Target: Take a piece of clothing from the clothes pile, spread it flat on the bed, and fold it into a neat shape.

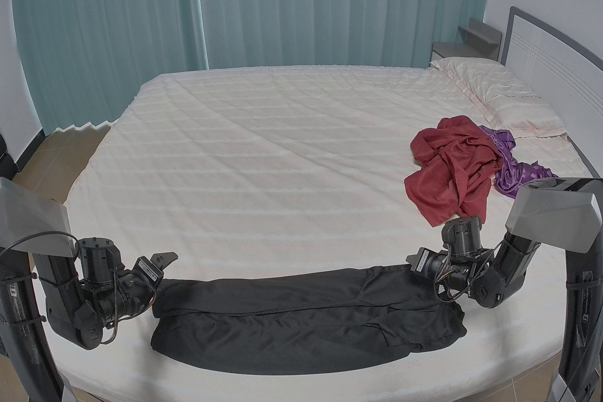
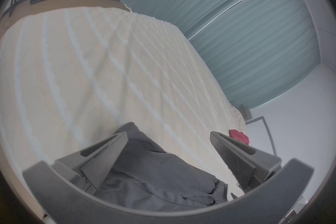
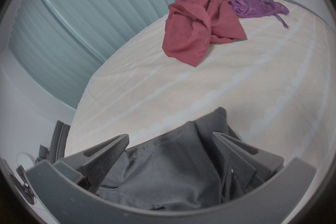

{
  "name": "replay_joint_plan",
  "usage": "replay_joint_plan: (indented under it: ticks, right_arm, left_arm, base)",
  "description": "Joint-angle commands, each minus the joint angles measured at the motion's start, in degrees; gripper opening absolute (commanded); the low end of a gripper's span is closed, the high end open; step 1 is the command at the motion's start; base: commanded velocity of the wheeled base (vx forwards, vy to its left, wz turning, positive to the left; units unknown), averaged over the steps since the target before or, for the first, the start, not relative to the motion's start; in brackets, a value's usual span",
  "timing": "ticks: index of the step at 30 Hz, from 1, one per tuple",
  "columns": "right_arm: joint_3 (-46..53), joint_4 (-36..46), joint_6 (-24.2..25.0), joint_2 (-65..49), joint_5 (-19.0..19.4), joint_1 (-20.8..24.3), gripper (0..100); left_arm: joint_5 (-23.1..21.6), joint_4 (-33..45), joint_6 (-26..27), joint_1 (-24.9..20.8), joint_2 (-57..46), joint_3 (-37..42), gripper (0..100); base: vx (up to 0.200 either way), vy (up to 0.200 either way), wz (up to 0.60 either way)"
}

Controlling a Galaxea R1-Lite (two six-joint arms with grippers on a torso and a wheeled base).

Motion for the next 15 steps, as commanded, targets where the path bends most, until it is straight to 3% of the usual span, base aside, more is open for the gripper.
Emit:
replay_joint_plan:
  ticks: [1,12,13,15]
  right_arm:
    - [1.34,-0.06,-0.06,-0.56,-0.17,-0.22,0]
    - [5.65,-0.50,-1.65,-3.29,-0.25,-1.53,0]
    - [5.65,-0.24,-2.79,-3.20,-0.25,-1.62,100]
    - [5.39,-0.06,-3.84,-3.02,-0.25,-1.89,100]
  left_arm:
    - [0.00,-0.04,0.07,0.03,1.14,0.71,100]
    - [-0.53,-0.04,-0.02,0.12,1.31,1.50,100]
    - [-0.53,-0.04,-0.02,0.12,1.40,1.59,100]
    - [-0.53,-0.13,-0.02,0.21,1.75,1.59,100]
  base:
    - [0.000,0.000,0.00]
    - [0.000,0.000,0.00]
    - [0.000,0.000,0.00]
    - [0.000,0.000,0.00]
